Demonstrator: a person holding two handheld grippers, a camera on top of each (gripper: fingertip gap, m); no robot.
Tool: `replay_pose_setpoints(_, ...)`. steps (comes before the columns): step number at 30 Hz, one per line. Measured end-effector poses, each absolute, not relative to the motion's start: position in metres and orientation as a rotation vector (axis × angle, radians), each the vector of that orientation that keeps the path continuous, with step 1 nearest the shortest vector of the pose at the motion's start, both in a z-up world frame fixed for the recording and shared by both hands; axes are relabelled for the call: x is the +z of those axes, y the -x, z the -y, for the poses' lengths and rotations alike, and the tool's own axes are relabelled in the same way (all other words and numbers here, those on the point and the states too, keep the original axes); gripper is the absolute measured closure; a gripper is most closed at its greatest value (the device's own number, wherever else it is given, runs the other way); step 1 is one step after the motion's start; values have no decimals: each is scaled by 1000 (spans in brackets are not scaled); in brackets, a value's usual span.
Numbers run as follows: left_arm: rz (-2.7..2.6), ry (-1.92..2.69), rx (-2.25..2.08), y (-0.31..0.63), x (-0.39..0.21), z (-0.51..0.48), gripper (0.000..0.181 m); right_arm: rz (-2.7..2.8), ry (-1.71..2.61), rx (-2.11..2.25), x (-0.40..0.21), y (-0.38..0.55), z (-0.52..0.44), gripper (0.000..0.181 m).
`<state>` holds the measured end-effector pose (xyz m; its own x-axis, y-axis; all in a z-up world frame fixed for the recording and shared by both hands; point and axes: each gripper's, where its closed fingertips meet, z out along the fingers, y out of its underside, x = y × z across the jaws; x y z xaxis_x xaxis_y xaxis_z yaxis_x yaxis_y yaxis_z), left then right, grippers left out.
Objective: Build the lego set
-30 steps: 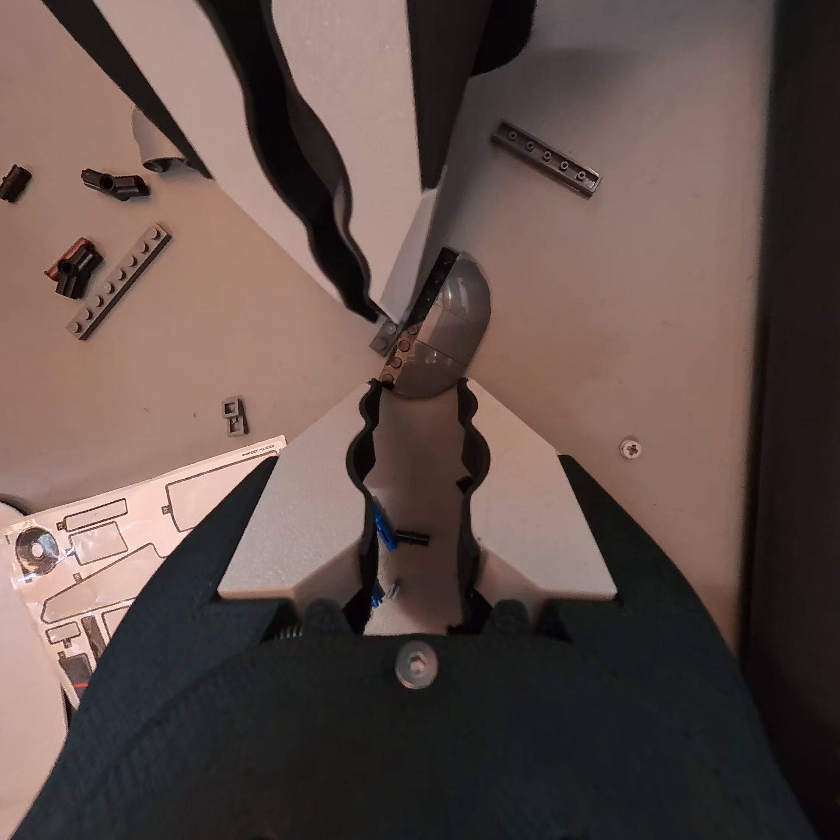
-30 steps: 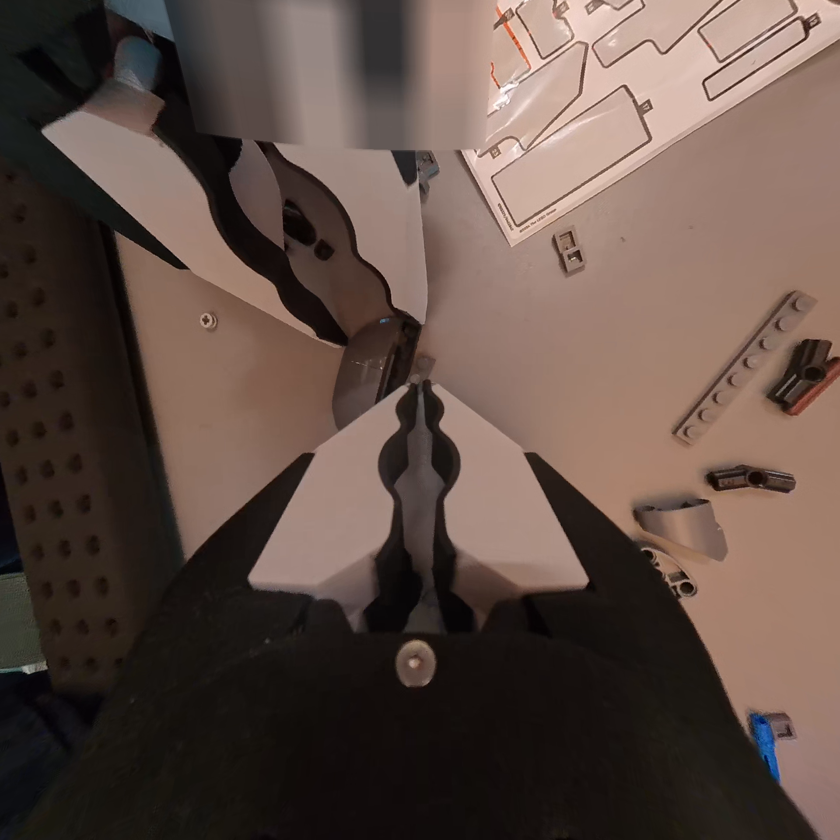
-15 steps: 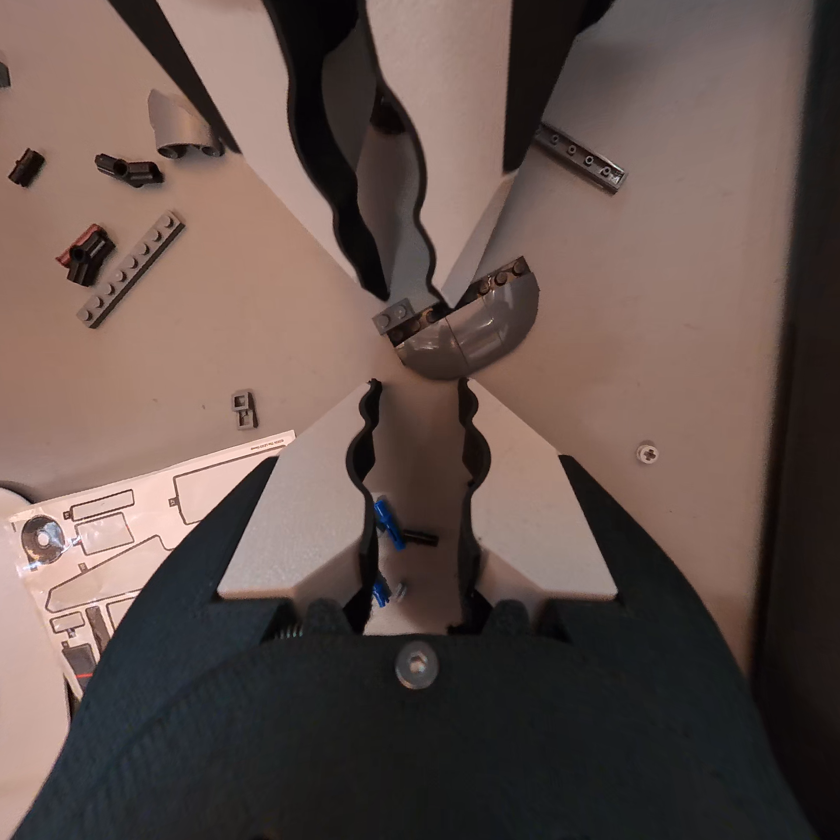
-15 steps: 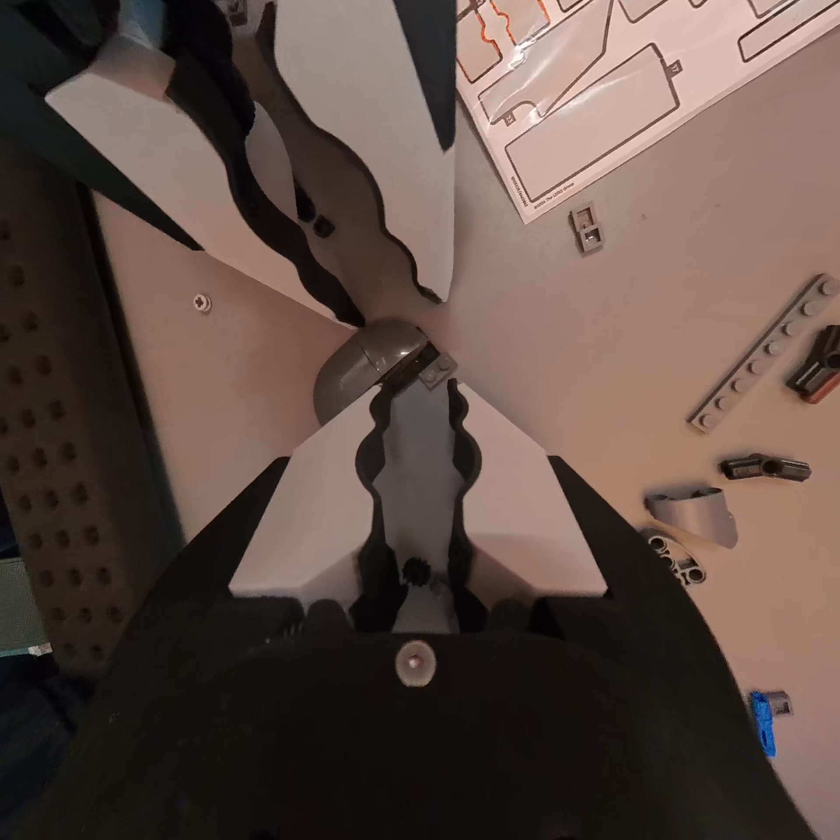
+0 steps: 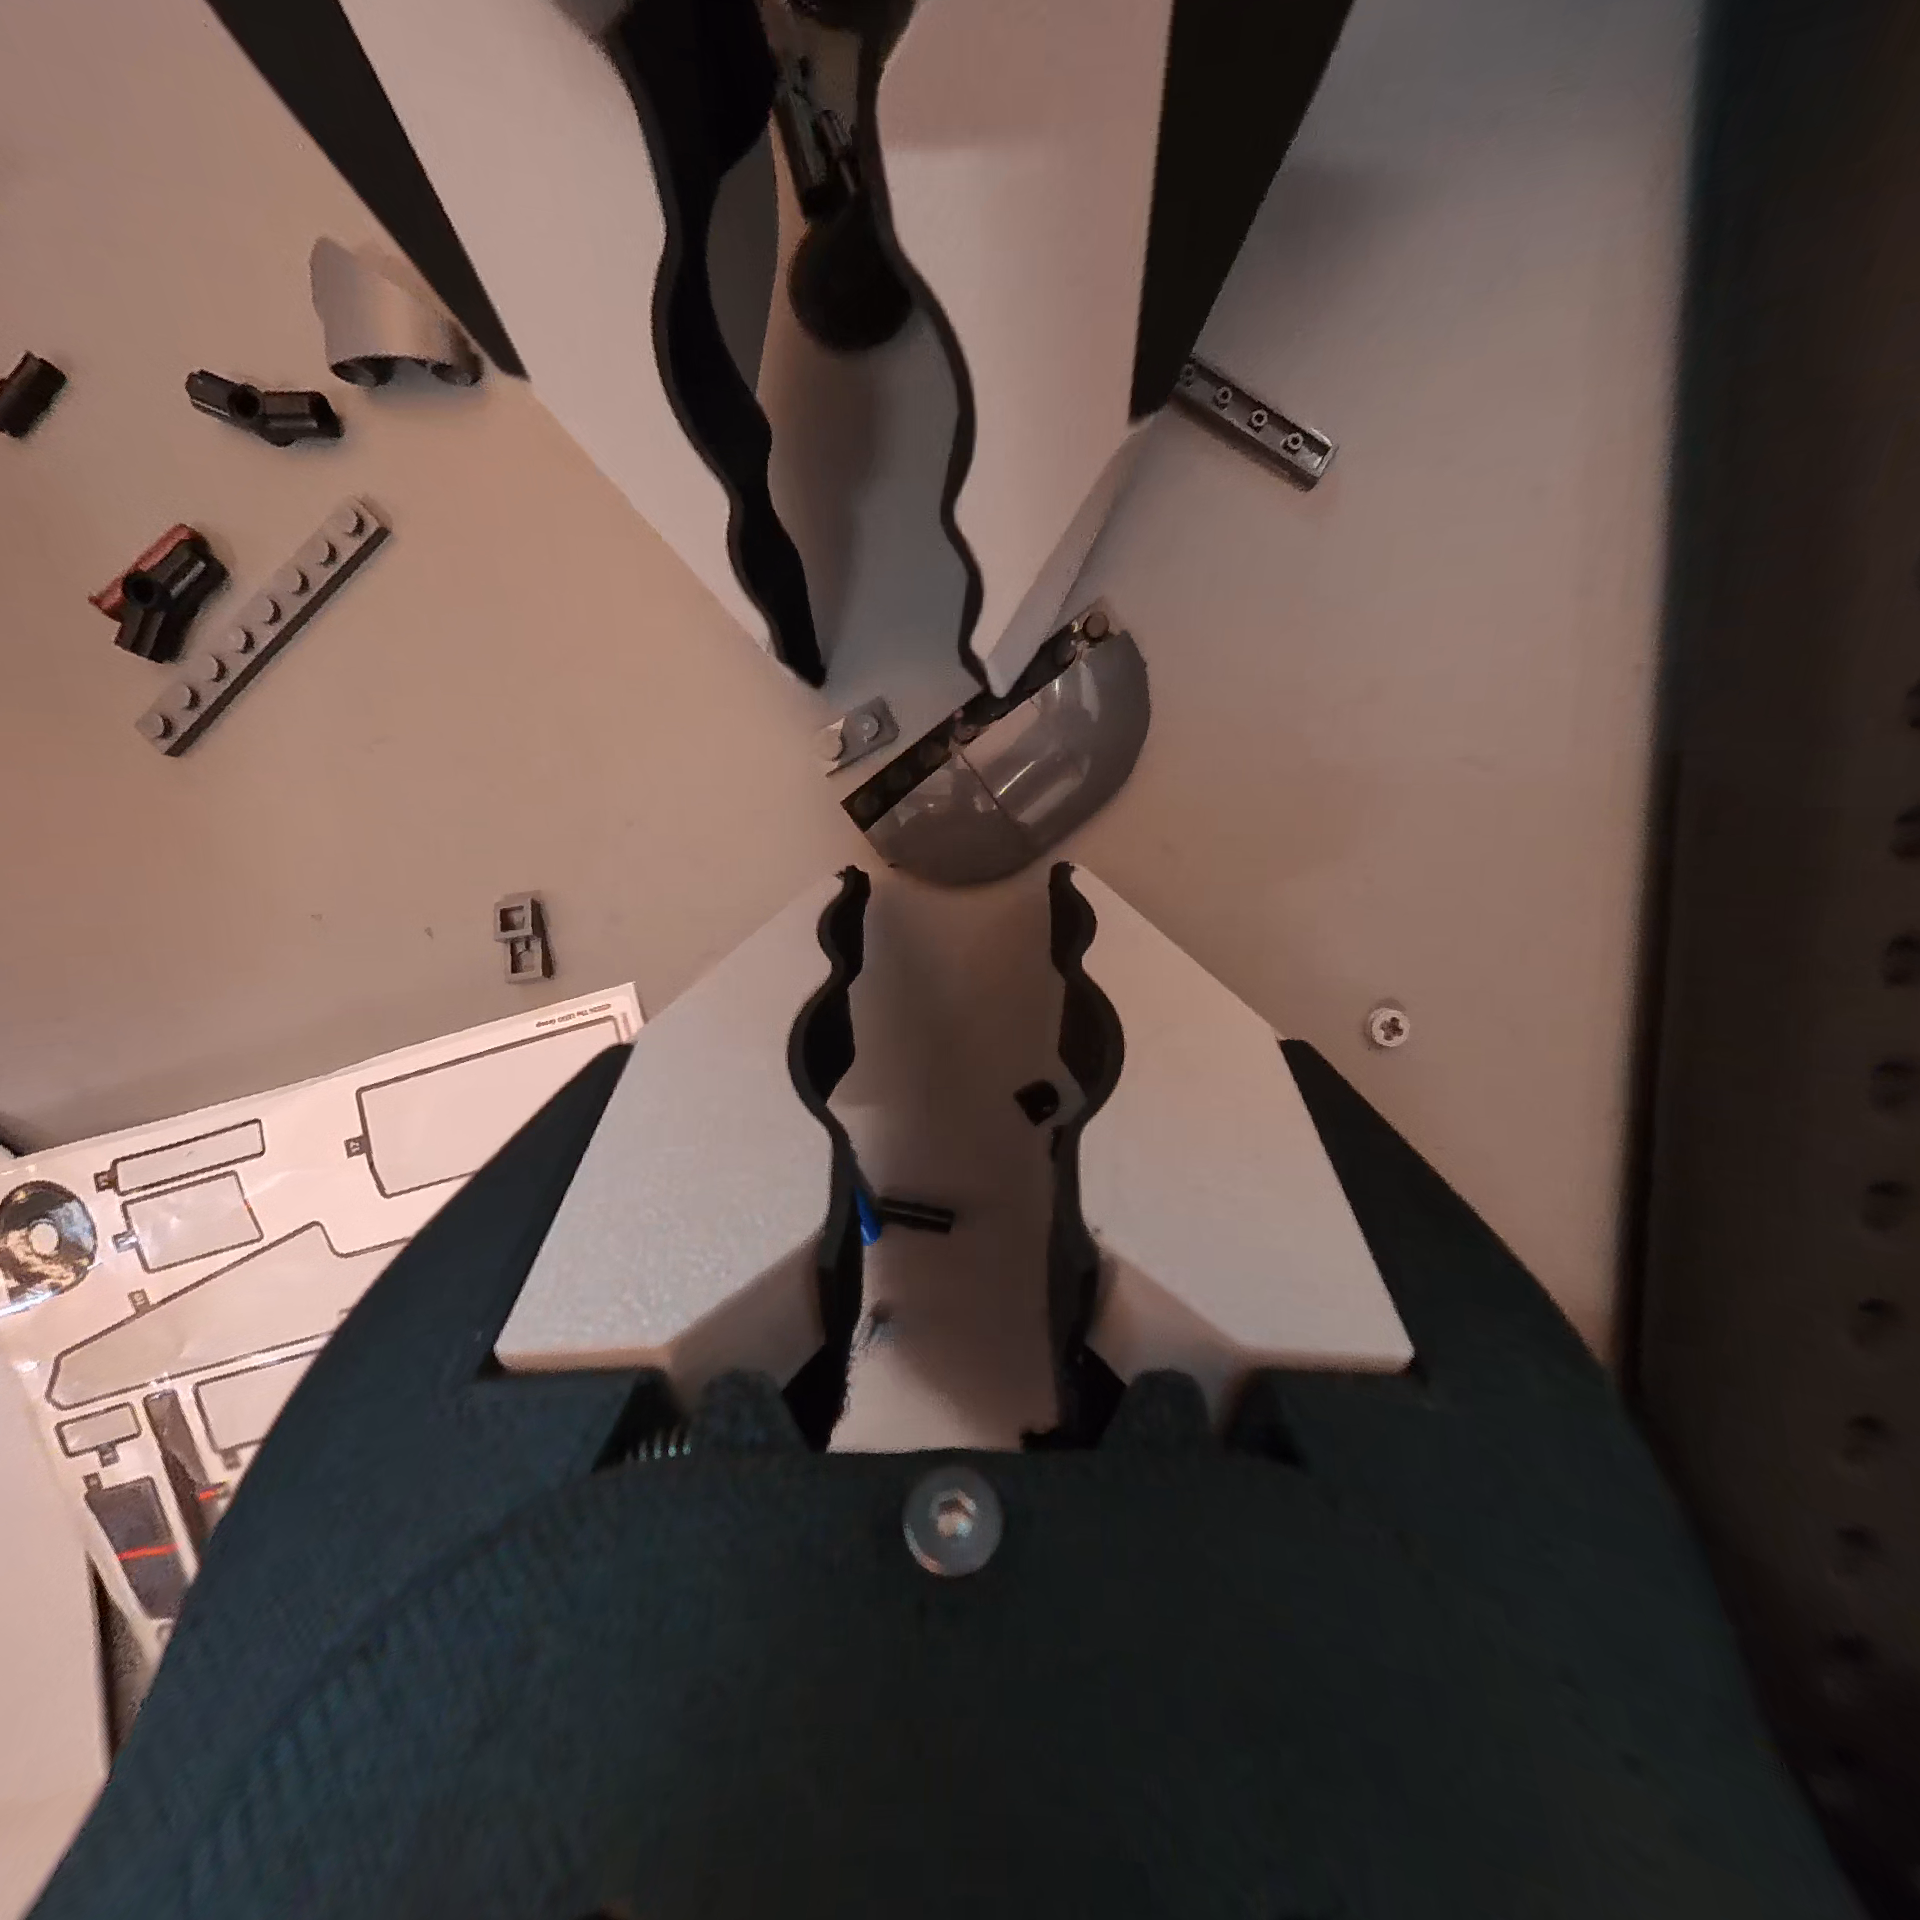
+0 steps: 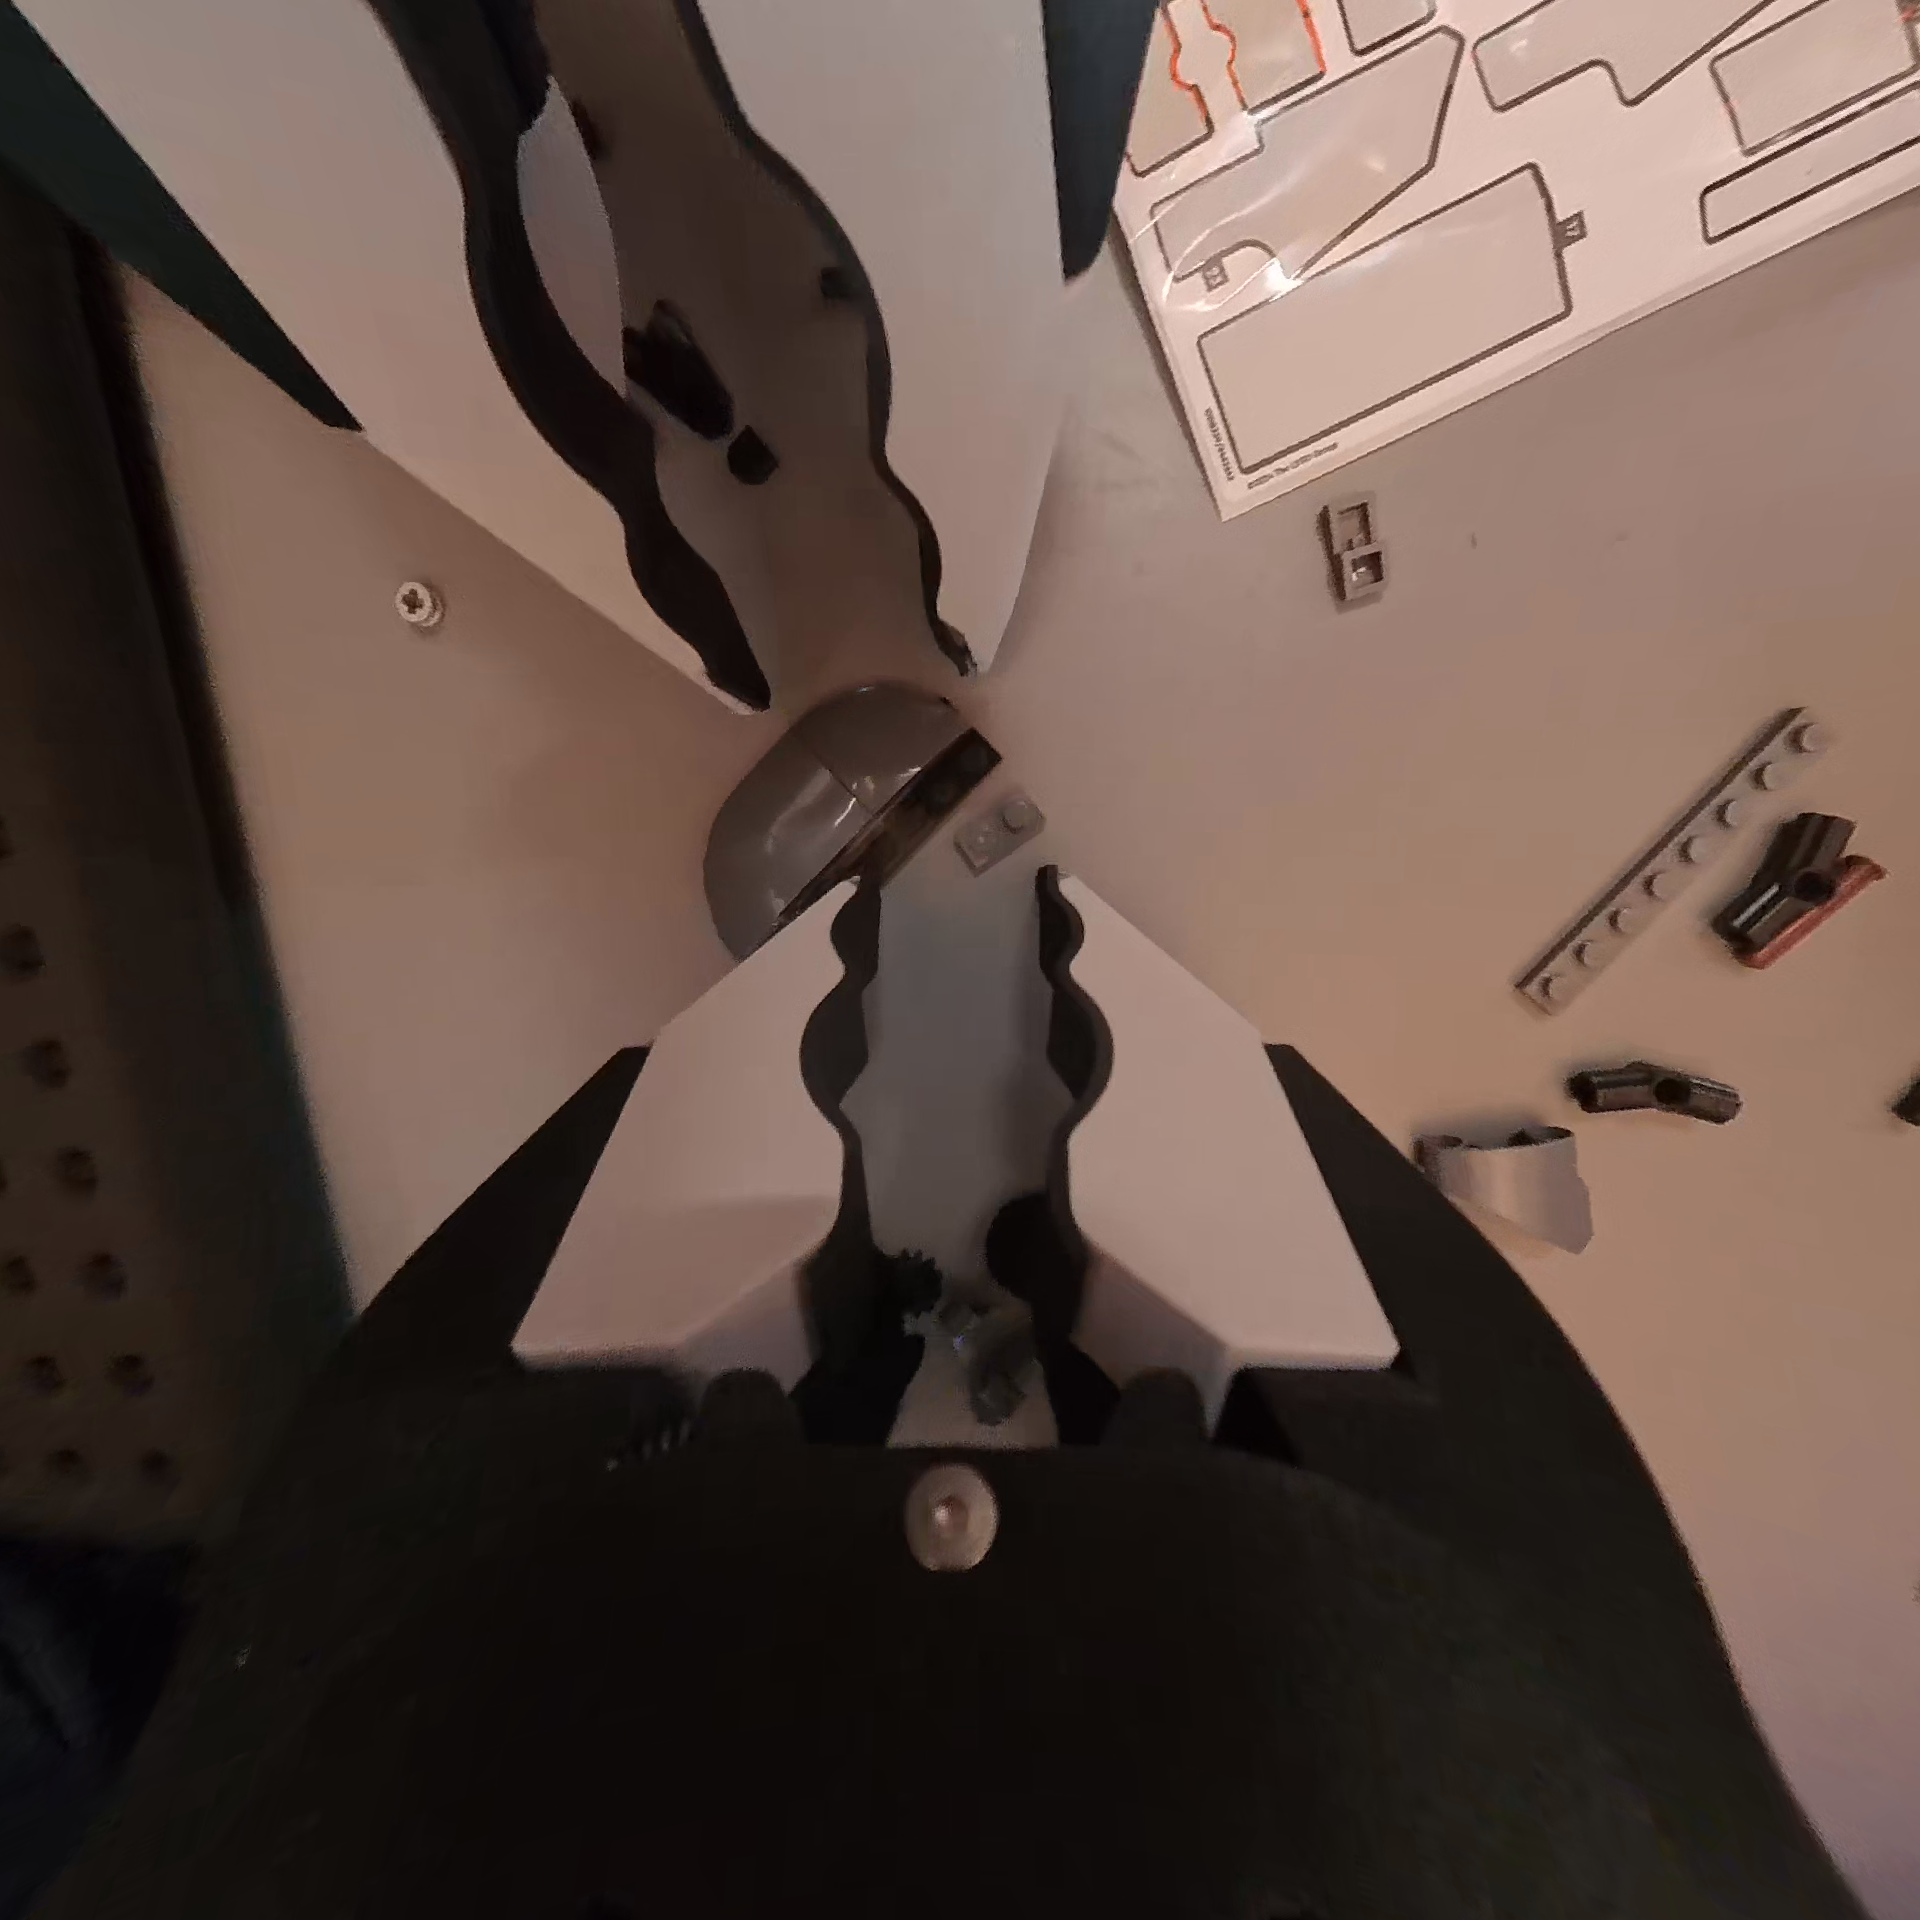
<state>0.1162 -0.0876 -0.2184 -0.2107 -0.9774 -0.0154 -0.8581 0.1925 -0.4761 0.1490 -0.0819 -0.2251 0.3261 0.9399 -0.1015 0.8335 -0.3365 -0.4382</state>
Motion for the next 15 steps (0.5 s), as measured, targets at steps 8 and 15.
replay_pose_setpoints(8, -2154, 1761, -524, -116, -225, 85, 147, 1551, 2317, 578, -224, -144, 86, 137)
replay_pose_setpoints(15, -2108, 1805, -511, -106, -223, 69, 148, 1478, 2321, 662, -222, -124, 81, 138)
